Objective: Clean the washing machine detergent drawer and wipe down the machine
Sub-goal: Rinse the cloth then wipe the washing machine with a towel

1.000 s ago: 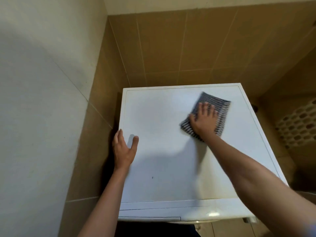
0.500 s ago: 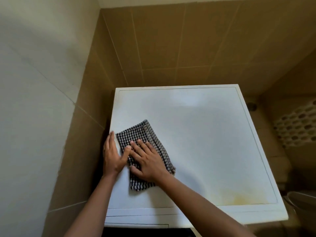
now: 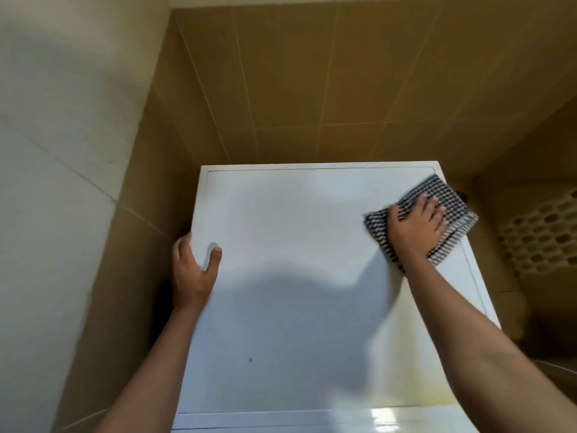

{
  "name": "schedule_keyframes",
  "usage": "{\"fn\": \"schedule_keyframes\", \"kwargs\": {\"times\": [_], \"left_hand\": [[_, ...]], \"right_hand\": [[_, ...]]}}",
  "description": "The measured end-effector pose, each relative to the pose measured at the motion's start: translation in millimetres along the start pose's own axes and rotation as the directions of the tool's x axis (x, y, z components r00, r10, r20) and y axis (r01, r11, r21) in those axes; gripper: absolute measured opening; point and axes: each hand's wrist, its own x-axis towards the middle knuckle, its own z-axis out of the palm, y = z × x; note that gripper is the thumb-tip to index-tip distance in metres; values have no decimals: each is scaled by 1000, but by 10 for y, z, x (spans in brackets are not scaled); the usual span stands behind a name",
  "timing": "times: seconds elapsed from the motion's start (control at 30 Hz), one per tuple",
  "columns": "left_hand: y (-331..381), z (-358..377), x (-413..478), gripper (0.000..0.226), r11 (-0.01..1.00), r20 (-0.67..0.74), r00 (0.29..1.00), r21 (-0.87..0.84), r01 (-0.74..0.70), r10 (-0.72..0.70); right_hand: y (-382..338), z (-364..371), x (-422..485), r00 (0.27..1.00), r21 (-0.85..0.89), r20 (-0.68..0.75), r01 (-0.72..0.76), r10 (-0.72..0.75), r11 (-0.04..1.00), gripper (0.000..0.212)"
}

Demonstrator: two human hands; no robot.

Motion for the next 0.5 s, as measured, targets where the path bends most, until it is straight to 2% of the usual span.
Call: {"fn": "schedule_keyframes", "kwargs": {"times": [0.07,0.13,0.23,0.3,0.4,0.5], "left_hand": [[0,-10,-4,82,999,-22,1000,-36,2,-3],[-14,-7,2,82,999,-22,1000,-47,5,-6],[-13,4,0,82,998,-14,1000,-68,-7,6],[-20,5,0,81,997,-6,1000,-76,-11,11],[-60,5,10,79,998,1,1000,-65,-8,8],[-113,-4,25,76,997,-30,999,-69,-24,22]], "right_hand": [[-161,20,139,995,16,8,-96,96,995,81],[-430,62,208,995,4,38,-93,92,996,80],[-952,194,173,994,-19,71,89,-87,996,77],[-1388,300,17,965,-8,98,246,-245,969,79],[-2071,476,-420,857,-10,163,497,-489,868,73],[-2609,619,-1005,676,-16,237,721,-698,693,70]]}}
